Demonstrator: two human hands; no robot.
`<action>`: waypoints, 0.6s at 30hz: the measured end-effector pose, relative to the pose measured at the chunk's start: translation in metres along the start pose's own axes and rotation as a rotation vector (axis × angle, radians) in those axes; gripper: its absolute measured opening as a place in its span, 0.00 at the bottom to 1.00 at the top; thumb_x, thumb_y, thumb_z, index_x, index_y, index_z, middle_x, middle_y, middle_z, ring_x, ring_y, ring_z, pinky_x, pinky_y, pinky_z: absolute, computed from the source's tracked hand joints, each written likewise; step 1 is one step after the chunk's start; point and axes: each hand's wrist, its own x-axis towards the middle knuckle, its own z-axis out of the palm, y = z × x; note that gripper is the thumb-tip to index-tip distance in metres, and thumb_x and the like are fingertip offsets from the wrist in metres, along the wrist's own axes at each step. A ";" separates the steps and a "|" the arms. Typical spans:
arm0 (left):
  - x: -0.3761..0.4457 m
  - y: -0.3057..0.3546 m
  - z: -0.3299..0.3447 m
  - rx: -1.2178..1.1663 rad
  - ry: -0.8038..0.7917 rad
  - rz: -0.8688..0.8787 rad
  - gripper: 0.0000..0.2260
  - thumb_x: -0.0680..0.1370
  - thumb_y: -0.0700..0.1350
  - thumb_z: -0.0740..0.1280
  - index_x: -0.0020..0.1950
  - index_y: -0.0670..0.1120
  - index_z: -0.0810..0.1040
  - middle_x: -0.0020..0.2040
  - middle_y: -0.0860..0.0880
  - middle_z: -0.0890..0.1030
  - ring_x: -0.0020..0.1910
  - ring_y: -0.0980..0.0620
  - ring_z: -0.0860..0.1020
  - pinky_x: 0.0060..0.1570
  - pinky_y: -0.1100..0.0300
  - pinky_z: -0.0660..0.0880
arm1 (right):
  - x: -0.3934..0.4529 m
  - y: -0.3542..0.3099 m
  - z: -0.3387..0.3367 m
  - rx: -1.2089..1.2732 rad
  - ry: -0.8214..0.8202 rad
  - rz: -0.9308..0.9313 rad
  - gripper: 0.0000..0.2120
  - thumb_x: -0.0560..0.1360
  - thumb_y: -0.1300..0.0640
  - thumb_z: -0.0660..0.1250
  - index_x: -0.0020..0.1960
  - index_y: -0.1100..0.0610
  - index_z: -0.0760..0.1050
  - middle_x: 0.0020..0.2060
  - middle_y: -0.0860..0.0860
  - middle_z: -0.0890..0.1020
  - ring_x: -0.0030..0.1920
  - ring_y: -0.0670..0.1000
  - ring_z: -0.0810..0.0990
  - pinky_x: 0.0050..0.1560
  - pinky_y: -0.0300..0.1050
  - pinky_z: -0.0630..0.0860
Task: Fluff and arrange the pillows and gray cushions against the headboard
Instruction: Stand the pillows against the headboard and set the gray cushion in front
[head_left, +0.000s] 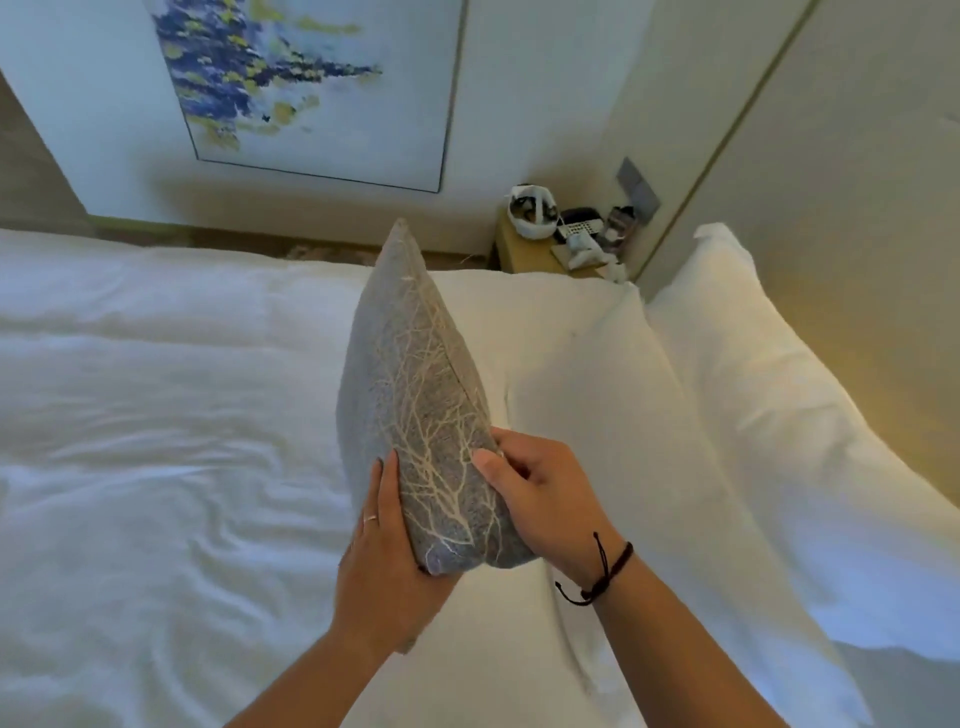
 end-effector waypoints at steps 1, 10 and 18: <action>0.001 0.020 0.018 -0.013 0.001 0.012 0.60 0.59 0.71 0.74 0.78 0.63 0.37 0.79 0.51 0.61 0.71 0.45 0.71 0.54 0.43 0.79 | -0.005 0.010 -0.025 -0.015 0.025 -0.014 0.18 0.80 0.54 0.64 0.38 0.67 0.74 0.37 0.56 0.82 0.39 0.52 0.80 0.40 0.52 0.76; -0.002 0.137 0.185 0.120 -0.605 0.098 0.50 0.71 0.56 0.72 0.74 0.71 0.34 0.82 0.52 0.48 0.74 0.51 0.66 0.67 0.50 0.71 | -0.036 0.194 -0.201 -0.189 0.250 0.501 0.20 0.78 0.50 0.66 0.34 0.57 0.62 0.30 0.54 0.67 0.32 0.52 0.67 0.37 0.48 0.65; 0.001 0.144 0.208 0.196 -0.485 0.078 0.35 0.76 0.64 0.64 0.77 0.67 0.46 0.81 0.52 0.50 0.76 0.48 0.62 0.70 0.47 0.67 | -0.047 0.233 -0.188 -0.205 0.234 0.511 0.19 0.78 0.42 0.62 0.37 0.53 0.62 0.30 0.50 0.70 0.30 0.50 0.68 0.30 0.44 0.63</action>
